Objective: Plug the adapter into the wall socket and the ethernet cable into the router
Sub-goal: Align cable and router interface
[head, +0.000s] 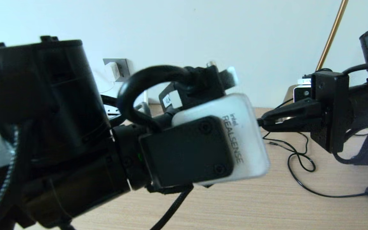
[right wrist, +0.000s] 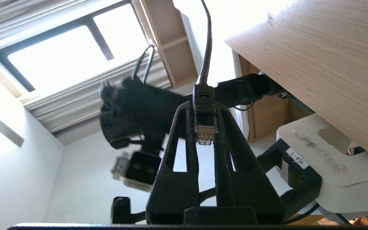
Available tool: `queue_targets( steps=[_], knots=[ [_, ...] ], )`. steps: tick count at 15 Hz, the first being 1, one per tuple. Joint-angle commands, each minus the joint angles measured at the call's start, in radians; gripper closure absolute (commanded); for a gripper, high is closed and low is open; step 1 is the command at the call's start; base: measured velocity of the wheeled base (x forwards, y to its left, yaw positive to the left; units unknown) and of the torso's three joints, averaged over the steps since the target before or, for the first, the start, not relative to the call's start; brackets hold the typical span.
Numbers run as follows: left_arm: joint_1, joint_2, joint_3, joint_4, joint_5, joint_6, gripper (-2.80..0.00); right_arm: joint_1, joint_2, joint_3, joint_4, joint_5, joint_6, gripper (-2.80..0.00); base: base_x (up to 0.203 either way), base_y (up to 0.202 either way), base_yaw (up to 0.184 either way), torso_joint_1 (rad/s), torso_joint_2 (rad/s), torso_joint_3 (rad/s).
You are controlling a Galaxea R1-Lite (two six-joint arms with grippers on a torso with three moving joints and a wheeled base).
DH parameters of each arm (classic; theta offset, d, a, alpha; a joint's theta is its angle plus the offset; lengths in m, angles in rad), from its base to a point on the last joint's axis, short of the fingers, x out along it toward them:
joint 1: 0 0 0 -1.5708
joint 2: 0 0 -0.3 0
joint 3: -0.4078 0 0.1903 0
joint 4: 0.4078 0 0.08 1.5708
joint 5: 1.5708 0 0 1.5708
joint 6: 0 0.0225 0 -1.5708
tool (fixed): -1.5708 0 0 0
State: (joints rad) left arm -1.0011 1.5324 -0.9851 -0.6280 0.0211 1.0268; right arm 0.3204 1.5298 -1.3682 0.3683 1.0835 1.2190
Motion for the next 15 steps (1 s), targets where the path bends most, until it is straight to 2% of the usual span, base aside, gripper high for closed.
queue_targets(
  steps=[1, 5, 8, 15],
  knots=[
    [-0.044, 0.007, 0.002, -0.015, -0.001, 0.012, -2.8, 0.0, 0.0, -0.017, 0.001, 0.015, 0.012, 0.0, 0.0, 0.0, 0.0, 0.0, 0.0, 0.0],
    [-0.067, 0.028, 0.009, -0.091, -0.004, 0.022, -2.8, 0.006, -0.004, -0.054, 0.001, 0.081, 0.066, 0.0, 0.0, 0.0, 0.0, 0.0, 0.0, 0.0],
    [-0.077, 0.031, 0.037, -0.128, -0.009, 0.05, -2.8, 0.007, -0.007, -0.061, 0.001, 0.125, 0.071, 0.0, 0.0, 0.0, 0.0, 0.0, 0.0, 0.0],
    [-0.076, 0.015, 0.074, -0.224, -0.027, 0.058, -2.8, 0.009, -0.026, -0.023, 0.008, 0.222, 0.073, 0.0, 0.0, 0.0, 0.0, 0.0, 0.0, 0.0]
  ],
)
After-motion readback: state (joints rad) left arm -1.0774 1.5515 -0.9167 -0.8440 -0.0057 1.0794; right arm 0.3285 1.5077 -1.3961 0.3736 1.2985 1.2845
